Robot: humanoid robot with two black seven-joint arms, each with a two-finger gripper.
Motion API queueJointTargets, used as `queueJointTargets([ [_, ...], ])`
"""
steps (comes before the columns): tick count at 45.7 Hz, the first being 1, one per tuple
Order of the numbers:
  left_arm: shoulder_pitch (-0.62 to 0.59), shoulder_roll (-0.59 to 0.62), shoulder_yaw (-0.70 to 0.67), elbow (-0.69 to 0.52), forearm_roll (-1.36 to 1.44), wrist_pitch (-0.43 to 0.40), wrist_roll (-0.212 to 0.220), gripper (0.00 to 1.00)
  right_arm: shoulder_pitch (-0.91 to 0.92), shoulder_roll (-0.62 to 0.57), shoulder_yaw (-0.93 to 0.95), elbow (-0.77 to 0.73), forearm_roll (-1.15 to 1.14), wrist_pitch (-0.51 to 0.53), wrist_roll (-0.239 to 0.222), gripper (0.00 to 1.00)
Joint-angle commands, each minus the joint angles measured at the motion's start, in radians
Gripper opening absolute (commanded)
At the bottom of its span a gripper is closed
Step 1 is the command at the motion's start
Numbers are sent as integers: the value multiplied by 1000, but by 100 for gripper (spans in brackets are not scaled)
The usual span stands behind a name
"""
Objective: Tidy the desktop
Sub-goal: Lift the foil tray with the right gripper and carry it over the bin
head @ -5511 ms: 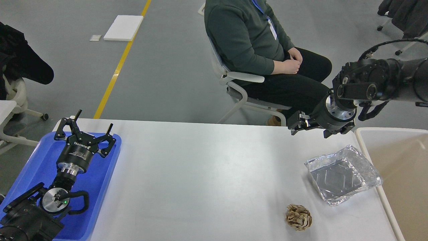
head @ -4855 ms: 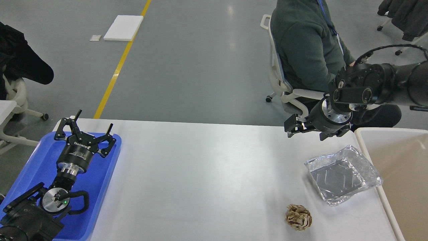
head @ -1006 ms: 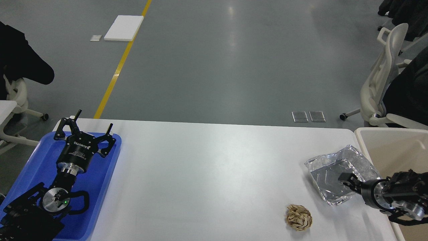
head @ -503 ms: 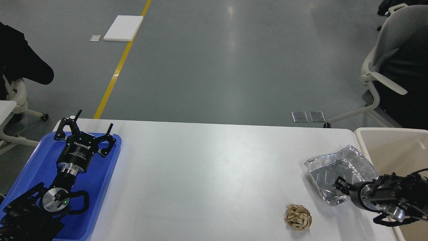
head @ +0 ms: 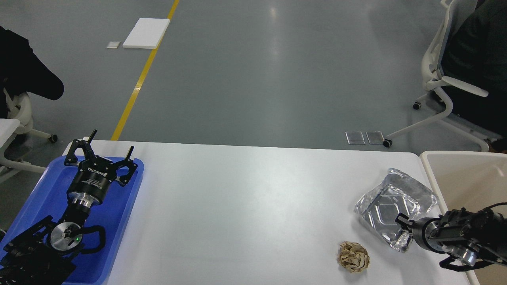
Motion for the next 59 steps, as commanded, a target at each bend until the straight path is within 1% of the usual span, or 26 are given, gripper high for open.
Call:
queueJointTargets([
  [1,0,0,0,0,0,0,0,99,-1,2,0,-1,0,2,0,0],
  [17,0,0,0,0,0,0,0,99,22,-3,0,3,2,10,0,0],
  [22,0,0,0,-2,0,0,1,99,80,-20,-6,16,7,25,0,0],
  [25,0,0,0,0,0,0,1,99,121,-47,-14,36,7,51,0,0],
  [30,0,0,0,-2,0,0,1,99,215,-101,-37,97,-1,102,0,0],
  [37,0,0,0,0,0,0,1,99,384,-152,-133,215,-12,154,0,0],
  [50,0,0,0,-2,0,0,1,99,640,-239,-255,347,-76,258,0,0],
  [53,0,0,0,0,0,0,1,99,720,-258,-279,362,-81,297,0,0],
  [59,0,0,0,0,0,0,1,99,865,-271,-354,369,-82,412,0,0],
])
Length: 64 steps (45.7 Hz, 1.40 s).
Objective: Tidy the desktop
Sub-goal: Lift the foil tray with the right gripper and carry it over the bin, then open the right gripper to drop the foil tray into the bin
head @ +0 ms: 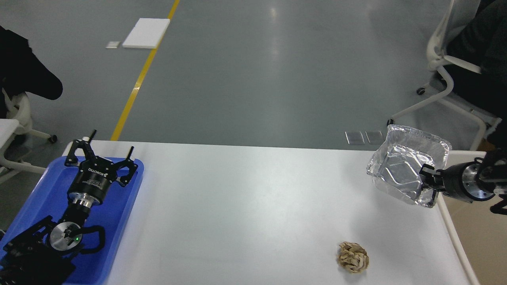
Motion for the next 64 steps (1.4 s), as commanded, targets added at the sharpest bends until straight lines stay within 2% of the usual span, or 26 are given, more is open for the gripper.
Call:
queueJointTargets([
  [1,0,0,0,0,0,0,0,99,270,-49,-126,57,-19,164,0,0],
  [29,0,0,0,0,0,0,0,99,612,-63,-246,72,-94,411,0,0],
  [45,0,0,0,0,0,0,0,99,603,-71,-261,63,-111,415,0,0],
  [53,0,0,0,0,0,0,-2,99,582,-150,-292,51,-115,415,0,0],
  [58,0,0,0,0,0,0,0,99,523,-219,-298,-16,-140,414,0,0],
  [64,0,0,0,0,0,0,0,99,392,-295,-278,-174,-149,414,0,0],
])
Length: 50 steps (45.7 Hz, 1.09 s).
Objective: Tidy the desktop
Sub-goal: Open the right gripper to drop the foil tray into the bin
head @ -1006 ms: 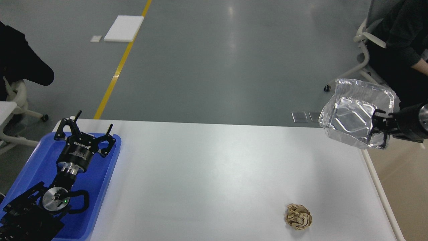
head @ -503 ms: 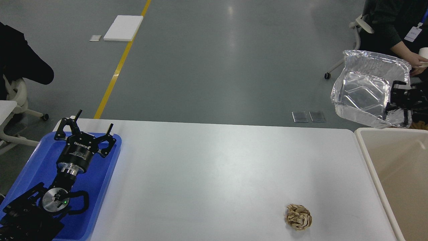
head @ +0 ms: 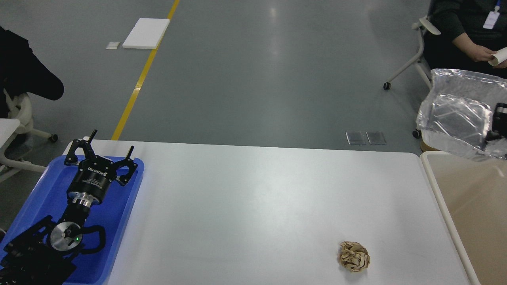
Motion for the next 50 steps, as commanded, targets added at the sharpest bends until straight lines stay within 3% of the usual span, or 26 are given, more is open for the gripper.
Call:
queueJointTargets([
  [1,0,0,0,0,0,0,0,99,-176,-127,10,-204,-18,1,0,0],
  [11,0,0,0,0,0,0,0,99,-574,-203,242,-474,-1,-2,0,0],
  [25,0,0,0,0,0,0,0,99,-1177,-170,756,-812,-1,-11,0,0],
  [39,0,0,0,0,0,0,-1,99,-1531,87,1051,-1145,-1,-9,0,0],
  [50,0,0,0,0,0,0,-1,99,-1597,233,1126,-1248,-1,-23,0,0],
])
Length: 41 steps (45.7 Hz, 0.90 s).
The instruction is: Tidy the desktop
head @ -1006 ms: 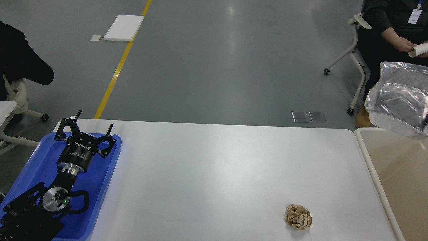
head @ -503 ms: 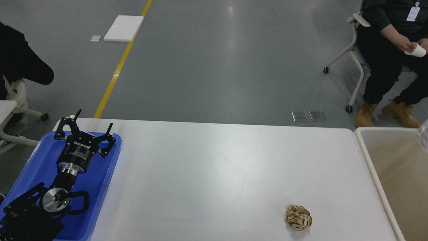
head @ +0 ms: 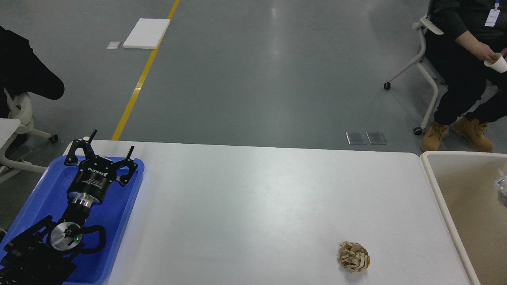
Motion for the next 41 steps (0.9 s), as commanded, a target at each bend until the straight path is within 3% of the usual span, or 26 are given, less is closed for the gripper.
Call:
queueJointTargets([
  [1,0,0,0,0,0,0,0,99,-128,145,119,-136,0,-21,0,0],
  [21,0,0,0,0,0,0,0,99,-153,168,129,-135,-1,-59,-1,1],
  [24,0,0,0,0,0,0,0,99,-153,162,127,-135,-1,-76,0,37],
  [27,0,0,0,0,0,0,0,99,-151,155,127,-132,-3,-105,0,63],
  [30,0,0,0,0,0,0,0,99,-145,152,127,-126,-4,-136,0,97],
  [41,0,0,0,0,0,0,1,99,-65,68,123,-41,-7,-133,0,100],
])
